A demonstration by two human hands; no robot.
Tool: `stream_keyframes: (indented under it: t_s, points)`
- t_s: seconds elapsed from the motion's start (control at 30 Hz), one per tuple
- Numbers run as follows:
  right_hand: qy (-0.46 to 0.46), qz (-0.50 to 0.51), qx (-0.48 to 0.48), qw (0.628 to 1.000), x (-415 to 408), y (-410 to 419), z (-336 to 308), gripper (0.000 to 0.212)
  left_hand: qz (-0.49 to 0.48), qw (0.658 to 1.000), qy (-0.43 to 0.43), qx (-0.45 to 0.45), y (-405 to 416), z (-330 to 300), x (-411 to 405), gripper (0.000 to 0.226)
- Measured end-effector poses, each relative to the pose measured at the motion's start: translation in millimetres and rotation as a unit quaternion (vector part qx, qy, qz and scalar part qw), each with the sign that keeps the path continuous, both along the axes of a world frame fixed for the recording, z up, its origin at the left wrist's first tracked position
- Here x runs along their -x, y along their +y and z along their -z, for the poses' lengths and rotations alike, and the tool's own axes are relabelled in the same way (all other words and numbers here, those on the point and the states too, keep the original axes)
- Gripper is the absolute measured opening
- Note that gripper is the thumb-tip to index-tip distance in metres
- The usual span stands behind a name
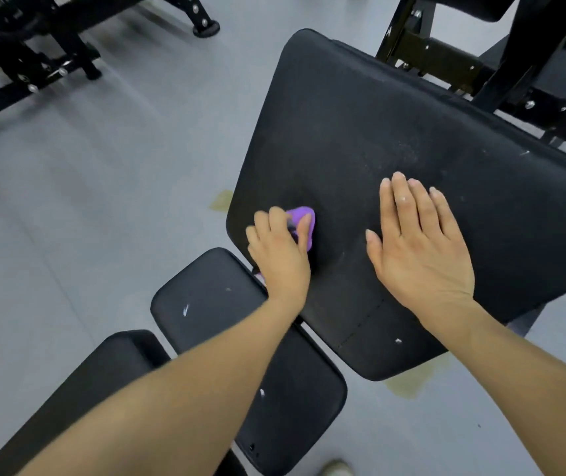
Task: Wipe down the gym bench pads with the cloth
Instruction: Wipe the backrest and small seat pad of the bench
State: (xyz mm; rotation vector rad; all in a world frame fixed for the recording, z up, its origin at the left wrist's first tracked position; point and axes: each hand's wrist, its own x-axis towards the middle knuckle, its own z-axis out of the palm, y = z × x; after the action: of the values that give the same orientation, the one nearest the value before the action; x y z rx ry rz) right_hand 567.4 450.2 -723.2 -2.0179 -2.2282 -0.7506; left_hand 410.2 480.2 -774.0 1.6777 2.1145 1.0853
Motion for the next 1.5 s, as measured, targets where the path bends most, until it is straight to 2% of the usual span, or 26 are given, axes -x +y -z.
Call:
stream_keyframes:
  t_s: [0.1, 0.23, 0.37, 0.47, 0.6, 0.73, 0.8, 0.93, 1.03, 1.13, 1.23, 1.33, 1.43, 1.5]
  points:
    - [-0.001, 0.001, -0.002, 1.0, 1, -1, -1, 0.061, 0.049, 0.998, -0.018, 0.042, -48, 13, 0, 0.039]
    - [0.0, -0.002, -0.007, 1.0, 1, -1, -1, 0.061, 0.059, 0.997, -0.02, 0.044, -19, 10, 14, 0.03]
    - [-0.01, -0.002, -0.014, 1.0, 0, -2, 2, 0.06, -0.029, 0.998, -0.047, 0.008, 41, 2, 35, 0.026]
    - [-0.008, -0.01, -0.017, 1.0, -2, 0, 4, 0.06, -0.056, 0.996, -0.071, 0.016, 31, 1, 27, 0.034]
    - [0.002, -0.011, -0.01, 1.0, -1, -1, 1, 0.06, 0.038, 0.995, -0.062, 0.066, -55, 6, 2, 0.033]
    - [0.008, -0.015, -0.009, 1.0, 0, 0, 1, 0.061, 0.066, 0.993, -0.059, 0.077, -42, 5, 4, 0.026]
    - [-0.003, -0.009, -0.019, 1.0, -1, 0, 2, 0.061, 0.04, 0.996, -0.06, 0.048, -11, -1, 15, 0.025]
    - [-0.01, -0.014, -0.022, 1.0, -2, 0, 4, 0.06, -0.086, 0.993, -0.073, 0.035, 29, -6, 18, 0.031]
    - [-0.006, -0.015, -0.02, 1.0, -2, 0, 3, 0.06, -0.057, 0.995, -0.068, 0.037, -1, -1, 5, 0.031]
    - [-0.004, -0.018, -0.014, 1.0, -2, 0, 2, 0.06, -0.005, 0.994, -0.076, 0.082, -48, 4, -10, 0.03]
    - [-0.008, -0.017, -0.017, 1.0, -2, -1, 0, 0.06, 0.02, 0.991, -0.083, 0.1, -54, 0, -14, 0.028]
    - [-0.009, -0.014, -0.023, 1.0, -2, -1, 2, 0.06, -0.013, 0.995, -0.068, 0.067, -10, -15, -9, 0.026]
    - [-0.011, -0.016, -0.028, 0.999, -4, 1, 5, 0.06, -0.106, 0.988, -0.09, 0.063, 37, -32, -14, 0.028]
    - [-0.009, -0.021, -0.031, 0.999, -4, 1, 4, 0.06, -0.105, 0.989, -0.07, 0.071, 34, -32, -21, 0.028]
